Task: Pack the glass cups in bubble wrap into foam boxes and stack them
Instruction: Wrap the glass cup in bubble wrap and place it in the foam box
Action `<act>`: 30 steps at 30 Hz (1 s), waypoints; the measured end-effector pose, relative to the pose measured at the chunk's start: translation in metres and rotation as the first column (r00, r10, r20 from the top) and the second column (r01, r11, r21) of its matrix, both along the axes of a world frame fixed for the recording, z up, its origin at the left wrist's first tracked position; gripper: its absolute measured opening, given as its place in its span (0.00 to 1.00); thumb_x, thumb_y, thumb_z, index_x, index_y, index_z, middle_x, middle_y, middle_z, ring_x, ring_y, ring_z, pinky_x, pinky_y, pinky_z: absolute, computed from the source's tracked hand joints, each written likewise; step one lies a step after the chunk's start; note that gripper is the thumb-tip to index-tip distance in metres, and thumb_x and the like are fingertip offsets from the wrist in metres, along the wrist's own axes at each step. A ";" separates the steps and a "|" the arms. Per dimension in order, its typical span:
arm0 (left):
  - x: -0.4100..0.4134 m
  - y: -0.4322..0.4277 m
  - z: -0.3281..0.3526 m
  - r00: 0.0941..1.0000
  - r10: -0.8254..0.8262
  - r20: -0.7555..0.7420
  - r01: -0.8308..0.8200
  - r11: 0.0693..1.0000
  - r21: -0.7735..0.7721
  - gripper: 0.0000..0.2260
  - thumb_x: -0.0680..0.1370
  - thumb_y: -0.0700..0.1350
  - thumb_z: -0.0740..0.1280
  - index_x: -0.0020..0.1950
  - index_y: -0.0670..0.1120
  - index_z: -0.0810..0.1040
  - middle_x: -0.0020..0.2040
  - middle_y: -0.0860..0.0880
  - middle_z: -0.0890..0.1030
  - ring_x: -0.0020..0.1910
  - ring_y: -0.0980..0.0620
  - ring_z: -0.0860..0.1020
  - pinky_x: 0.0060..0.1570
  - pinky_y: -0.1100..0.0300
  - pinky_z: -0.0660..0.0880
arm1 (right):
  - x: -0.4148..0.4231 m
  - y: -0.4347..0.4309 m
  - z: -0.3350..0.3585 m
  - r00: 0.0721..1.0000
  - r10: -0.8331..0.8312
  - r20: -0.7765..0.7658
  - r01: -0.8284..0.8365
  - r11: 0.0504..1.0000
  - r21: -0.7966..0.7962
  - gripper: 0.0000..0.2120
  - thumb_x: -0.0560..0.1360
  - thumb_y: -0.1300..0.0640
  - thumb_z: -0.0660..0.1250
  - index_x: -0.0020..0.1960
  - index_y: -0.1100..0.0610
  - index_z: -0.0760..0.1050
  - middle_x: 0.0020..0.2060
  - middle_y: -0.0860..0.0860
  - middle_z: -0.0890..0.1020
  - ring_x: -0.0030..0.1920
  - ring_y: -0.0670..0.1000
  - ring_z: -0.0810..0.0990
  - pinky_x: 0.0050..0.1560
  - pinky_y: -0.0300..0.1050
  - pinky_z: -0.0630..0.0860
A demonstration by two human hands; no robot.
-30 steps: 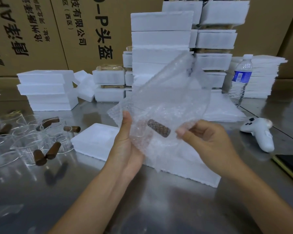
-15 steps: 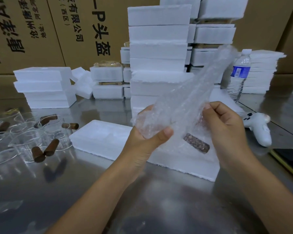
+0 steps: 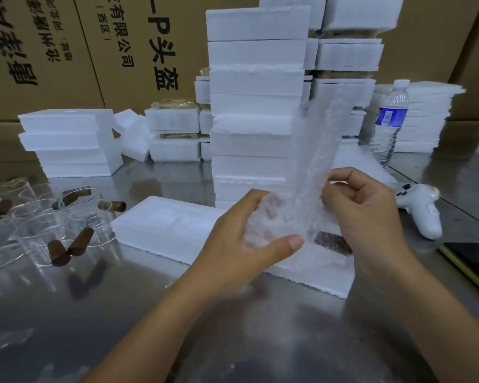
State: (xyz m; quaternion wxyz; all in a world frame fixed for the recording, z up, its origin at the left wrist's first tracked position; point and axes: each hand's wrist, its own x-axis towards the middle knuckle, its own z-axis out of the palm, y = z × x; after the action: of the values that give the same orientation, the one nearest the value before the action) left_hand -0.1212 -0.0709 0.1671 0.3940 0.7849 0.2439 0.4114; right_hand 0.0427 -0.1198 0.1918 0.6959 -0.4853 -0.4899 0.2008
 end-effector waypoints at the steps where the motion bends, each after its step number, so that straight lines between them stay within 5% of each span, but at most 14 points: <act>1: 0.000 0.000 0.000 1.000 0.017 -0.017 -0.017 1.000 0.017 0.16 0.67 0.61 0.72 0.52 0.64 0.72 0.50 0.58 0.80 0.51 0.57 0.80 0.49 0.56 0.78 | -0.001 -0.001 -0.001 0.998 -0.015 0.065 0.014 1.000 0.010 0.08 0.74 0.61 0.68 0.39 0.50 0.79 0.30 0.53 0.80 0.32 0.49 0.77 0.36 0.39 0.76; 4: 0.001 0.000 0.000 0.997 0.078 -0.027 -0.076 0.995 0.060 0.16 0.65 0.61 0.72 0.49 0.61 0.72 0.48 0.58 0.79 0.47 0.58 0.79 0.45 0.60 0.77 | -0.005 -0.002 -0.002 0.955 -0.054 0.293 0.039 0.998 0.056 0.04 0.74 0.55 0.67 0.42 0.48 0.78 0.36 0.48 0.82 0.38 0.50 0.80 0.42 0.45 0.77; 8: 0.002 0.003 0.004 0.984 0.174 0.046 -0.175 0.984 0.033 0.19 0.60 0.62 0.73 0.46 0.59 0.71 0.46 0.56 0.79 0.44 0.59 0.78 0.41 0.64 0.76 | -0.010 -0.003 -0.004 0.878 -0.017 0.478 -0.020 0.997 0.072 0.08 0.76 0.46 0.58 0.44 0.41 0.75 0.41 0.39 0.79 0.46 0.43 0.77 0.44 0.32 0.71; 13: 0.002 0.003 0.004 0.974 0.187 0.125 -0.187 0.982 -0.012 0.20 0.61 0.62 0.74 0.47 0.60 0.72 0.47 0.55 0.80 0.45 0.56 0.80 0.42 0.60 0.78 | -0.009 -0.003 -0.010 0.760 0.029 0.649 -0.035 0.999 -0.005 0.19 0.73 0.38 0.54 0.50 0.47 0.78 0.53 0.39 0.71 0.58 0.46 0.72 0.51 0.31 0.69; 16: 0.003 0.002 0.001 0.977 0.196 0.089 -0.201 0.978 0.051 0.18 0.63 0.62 0.74 0.47 0.62 0.71 0.48 0.58 0.79 0.46 0.59 0.79 0.40 0.68 0.74 | -0.009 -0.004 -0.009 0.778 0.005 0.628 0.017 0.999 -0.028 0.10 0.70 0.34 0.59 0.39 0.38 0.72 0.51 0.35 0.70 0.55 0.43 0.71 0.45 0.28 0.69; 20: 0.003 0.001 -0.004 0.975 0.219 0.026 -0.218 0.937 0.272 0.19 0.66 0.58 0.74 0.50 0.61 0.69 0.52 0.59 0.75 0.51 0.65 0.74 0.45 0.76 0.68 | -0.009 -0.001 -0.010 0.854 -0.026 0.519 0.050 0.998 -0.032 0.15 0.72 0.43 0.62 0.29 0.45 0.76 0.43 0.40 0.74 0.50 0.42 0.74 0.42 0.25 0.67; 26: 0.003 0.002 -0.009 0.977 0.213 0.007 -0.199 0.899 0.391 0.21 0.68 0.61 0.70 0.54 0.61 0.64 0.53 0.61 0.71 0.52 0.68 0.70 0.47 0.78 0.65 | -0.007 0.003 -0.010 0.958 0.042 0.284 -0.015 0.995 -0.096 0.06 0.69 0.53 0.72 0.36 0.48 0.76 0.38 0.43 0.79 0.41 0.41 0.78 0.49 0.36 0.70; 30: 0.003 0.001 -0.011 0.980 0.196 -0.021 -0.174 0.907 0.384 0.23 0.68 0.63 0.69 0.56 0.66 0.61 0.55 0.63 0.69 0.53 0.67 0.70 0.48 0.77 0.67 | -0.003 0.002 -0.005 0.963 0.156 0.219 -0.119 0.978 -0.173 0.18 0.63 0.54 0.70 0.52 0.47 0.73 0.47 0.49 0.82 0.51 0.49 0.80 0.60 0.56 0.73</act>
State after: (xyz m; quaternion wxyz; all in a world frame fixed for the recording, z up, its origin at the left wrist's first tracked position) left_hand -0.1177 -0.0701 0.1566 0.1861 0.8315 0.2443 0.4630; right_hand 0.0399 -0.1180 0.1866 0.5778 -0.5236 -0.5826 0.2291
